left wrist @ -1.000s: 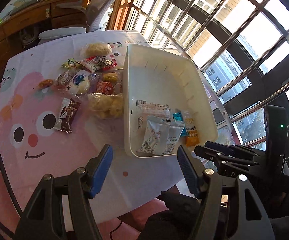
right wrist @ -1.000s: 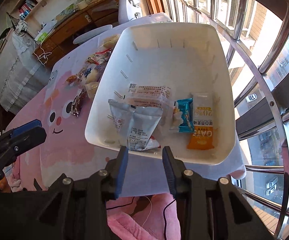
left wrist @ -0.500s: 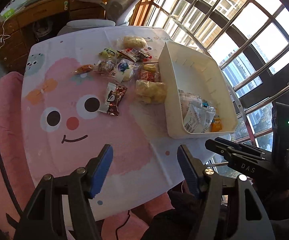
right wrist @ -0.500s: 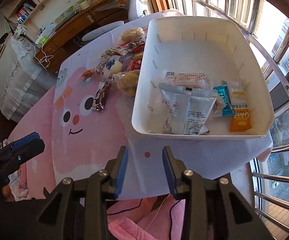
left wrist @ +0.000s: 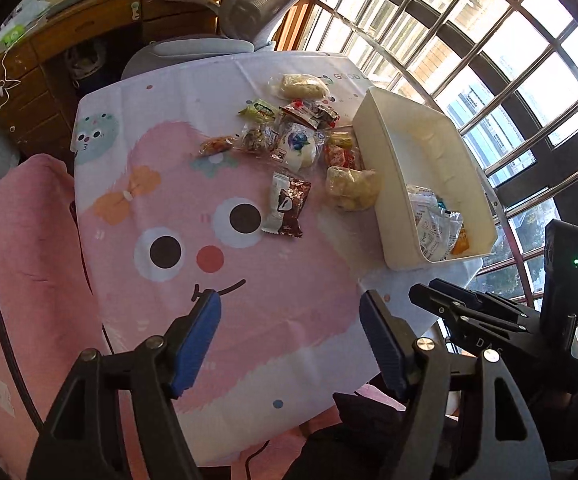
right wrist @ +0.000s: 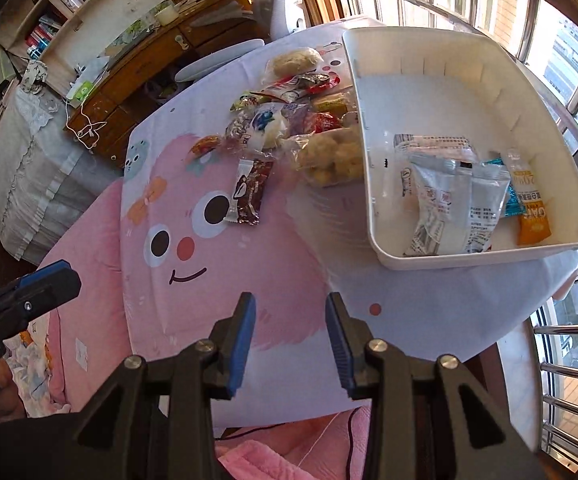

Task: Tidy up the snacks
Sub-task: 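Withdraw both open tools from the tray toward the remaining snacks, then reach the left tool to the orange cake packet while the right tool reaches the brown chocolate packet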

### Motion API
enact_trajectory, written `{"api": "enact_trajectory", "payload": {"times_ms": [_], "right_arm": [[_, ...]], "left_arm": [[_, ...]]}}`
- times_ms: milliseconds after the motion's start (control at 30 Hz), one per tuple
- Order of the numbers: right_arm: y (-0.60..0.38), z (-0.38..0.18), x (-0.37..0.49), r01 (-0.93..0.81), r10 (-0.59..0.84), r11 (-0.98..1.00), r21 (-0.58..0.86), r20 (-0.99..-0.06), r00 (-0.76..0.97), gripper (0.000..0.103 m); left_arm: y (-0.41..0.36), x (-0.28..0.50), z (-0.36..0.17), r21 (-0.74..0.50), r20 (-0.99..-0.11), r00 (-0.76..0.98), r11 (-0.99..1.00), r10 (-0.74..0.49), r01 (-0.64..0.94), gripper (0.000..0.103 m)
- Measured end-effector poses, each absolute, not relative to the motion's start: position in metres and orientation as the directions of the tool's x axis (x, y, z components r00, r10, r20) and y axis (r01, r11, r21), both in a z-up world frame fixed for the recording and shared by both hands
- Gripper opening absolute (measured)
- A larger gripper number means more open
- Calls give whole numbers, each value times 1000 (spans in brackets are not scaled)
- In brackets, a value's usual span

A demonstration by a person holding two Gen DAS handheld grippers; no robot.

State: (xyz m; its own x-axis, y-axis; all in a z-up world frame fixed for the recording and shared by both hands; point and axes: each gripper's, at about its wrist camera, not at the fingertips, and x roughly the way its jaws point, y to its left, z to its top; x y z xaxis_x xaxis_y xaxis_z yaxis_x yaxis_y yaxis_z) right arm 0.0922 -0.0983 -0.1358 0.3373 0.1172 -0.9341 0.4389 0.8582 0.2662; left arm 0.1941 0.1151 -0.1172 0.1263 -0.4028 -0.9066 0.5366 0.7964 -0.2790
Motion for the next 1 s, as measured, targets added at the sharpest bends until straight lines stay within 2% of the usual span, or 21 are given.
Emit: {"api": "enact_trajectory", "payload": {"times_ms": [267, 1000], "right_arm": [[-80, -144, 129, 405, 144, 873, 271, -938, 317, 47], [-97, -221, 239, 396, 212, 870, 294, -948, 238, 48]], "left_arm": [[118, 238, -126, -255, -929, 116, 835, -351, 487, 71], [77, 384, -199, -251, -960, 56, 931, -275, 266, 74]]}}
